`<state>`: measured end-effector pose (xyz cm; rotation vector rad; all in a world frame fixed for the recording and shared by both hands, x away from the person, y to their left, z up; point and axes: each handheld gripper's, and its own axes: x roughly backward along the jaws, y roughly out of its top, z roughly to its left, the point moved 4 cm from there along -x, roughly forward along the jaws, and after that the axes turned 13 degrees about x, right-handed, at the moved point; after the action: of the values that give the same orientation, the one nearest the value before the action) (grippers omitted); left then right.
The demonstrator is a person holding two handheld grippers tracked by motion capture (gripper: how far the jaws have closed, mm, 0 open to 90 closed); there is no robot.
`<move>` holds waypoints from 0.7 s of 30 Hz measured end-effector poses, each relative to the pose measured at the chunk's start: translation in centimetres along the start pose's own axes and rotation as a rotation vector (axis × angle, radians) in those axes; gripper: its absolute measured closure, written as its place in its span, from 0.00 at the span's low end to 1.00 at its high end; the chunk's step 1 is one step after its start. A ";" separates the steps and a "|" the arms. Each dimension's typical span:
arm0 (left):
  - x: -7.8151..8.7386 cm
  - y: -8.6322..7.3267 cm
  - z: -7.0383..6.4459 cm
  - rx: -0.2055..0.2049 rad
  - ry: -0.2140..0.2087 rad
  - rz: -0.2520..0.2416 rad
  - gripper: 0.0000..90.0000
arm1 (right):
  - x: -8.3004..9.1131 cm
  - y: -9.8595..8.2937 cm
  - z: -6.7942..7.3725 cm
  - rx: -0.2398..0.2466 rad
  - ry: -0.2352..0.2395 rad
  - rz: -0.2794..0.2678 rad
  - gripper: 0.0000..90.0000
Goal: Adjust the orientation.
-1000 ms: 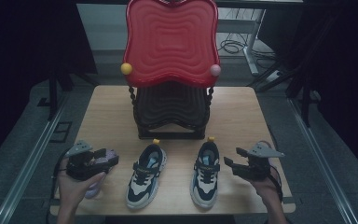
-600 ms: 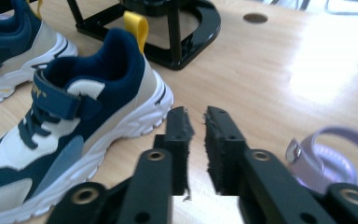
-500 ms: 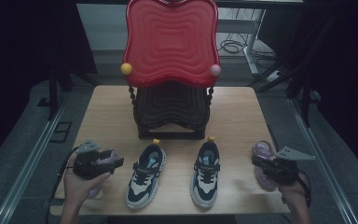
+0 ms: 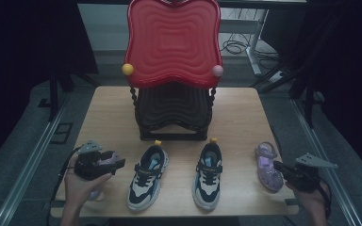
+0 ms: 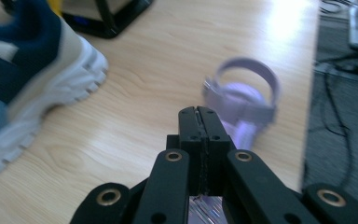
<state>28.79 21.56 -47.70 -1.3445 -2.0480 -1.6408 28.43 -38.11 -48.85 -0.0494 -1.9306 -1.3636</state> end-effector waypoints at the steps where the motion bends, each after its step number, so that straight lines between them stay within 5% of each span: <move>1: 0.0 0.0 0.0 0.000 0.000 -0.003 0.39 | 0.1 -0.2 -0.1 0.000 -0.006 0.007 0.99; 21: 0.1 0.0 0.1 -0.002 0.005 0.005 0.39 | -0.4 -4.9 -2.1 -0.063 -0.030 0.111 0.99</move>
<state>28.78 21.66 -47.70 -1.3431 -2.0393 -1.6432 27.68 -41.77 -52.64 -0.2054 -1.8804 -1.3556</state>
